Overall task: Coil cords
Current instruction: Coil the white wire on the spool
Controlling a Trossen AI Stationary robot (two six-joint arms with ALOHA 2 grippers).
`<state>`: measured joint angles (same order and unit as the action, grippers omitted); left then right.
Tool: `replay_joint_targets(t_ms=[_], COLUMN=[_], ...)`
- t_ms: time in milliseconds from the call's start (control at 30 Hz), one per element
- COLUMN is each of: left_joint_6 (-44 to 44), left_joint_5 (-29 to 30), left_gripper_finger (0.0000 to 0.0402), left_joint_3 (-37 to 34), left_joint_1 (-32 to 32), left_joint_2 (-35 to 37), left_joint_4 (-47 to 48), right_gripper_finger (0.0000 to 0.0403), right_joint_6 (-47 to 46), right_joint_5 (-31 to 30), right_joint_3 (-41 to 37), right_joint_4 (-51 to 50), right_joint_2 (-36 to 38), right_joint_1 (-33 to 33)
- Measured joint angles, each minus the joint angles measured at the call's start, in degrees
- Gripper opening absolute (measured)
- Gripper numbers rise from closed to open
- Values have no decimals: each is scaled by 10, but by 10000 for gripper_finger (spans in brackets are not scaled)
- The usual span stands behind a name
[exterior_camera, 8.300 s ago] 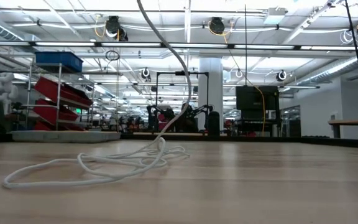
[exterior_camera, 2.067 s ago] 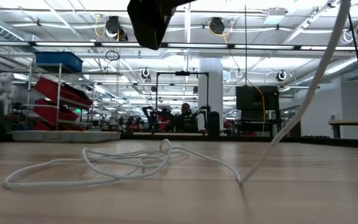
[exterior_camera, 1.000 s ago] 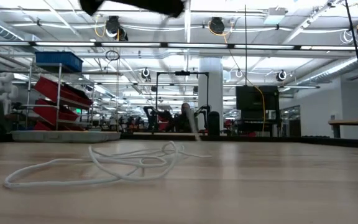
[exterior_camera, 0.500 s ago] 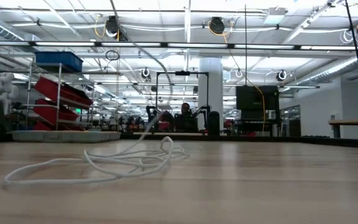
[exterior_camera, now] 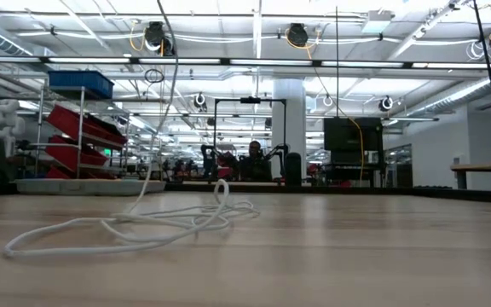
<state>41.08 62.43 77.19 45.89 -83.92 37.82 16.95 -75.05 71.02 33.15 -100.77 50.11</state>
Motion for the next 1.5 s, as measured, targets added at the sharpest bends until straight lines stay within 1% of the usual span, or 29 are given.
replay_joint_targets(t_ms=[133, 333, 500, 700, 800, 900, 967, 1067, 1133, 1200, 1367, 1500], left_joint_6=[-4, -92, -162, -217, -242, -285, -315, -345, -350, -350, -360, -376], left_joint_5=[-1, -21, -23, -23, -23, -23, -35, -82, -113, -127, -129, -117], left_gripper_finger=[1, 1, 1, 1, 1, 1, 1, 1, 1, 1, 1, 1], left_joint_3=[0, 0, 0, 0, 0, 0, 0, 0, 0, 0, 0, 0], left_joint_1=[1, 9, 27, 42, 40, 28, 17, 2, -4, -8, -3, 10], left_joint_2=[0, 0, 0, -1, -8, -23, -34, -46, -51, -53, -53, -53], left_joint_4=[-18, -120, -199, -261, -292, -348, -388, -439, -453, -454, -449, -446], right_gripper_finger=[0, 0, 0, 0, 0, 0, 0, 0, 0, 0, 0, 0], right_joint_6=[-11, -57, -100, -109, -115, -124, -131, -133, -133, -133, -122, -87], right_joint_5=[-1, -16, -19, -18, -18, -18, -18, -19, -18, -18, -19, -30], right_joint_3=[0, 0, 0, 0, 0, 0, 0, 0, 0, 0, 0, 0], right_joint_4=[-21, -71, -105, -108, -108, -108, -108, -108, -108, -108, -106, -73], right_joint_2=[0, 0, 0, 0, 0, 0, 0, 0, 0, 0, 0, 0], right_joint_1=[-18, -42, -53, -56, -61, -69, -73, -76, -76, -75, -62, -49])
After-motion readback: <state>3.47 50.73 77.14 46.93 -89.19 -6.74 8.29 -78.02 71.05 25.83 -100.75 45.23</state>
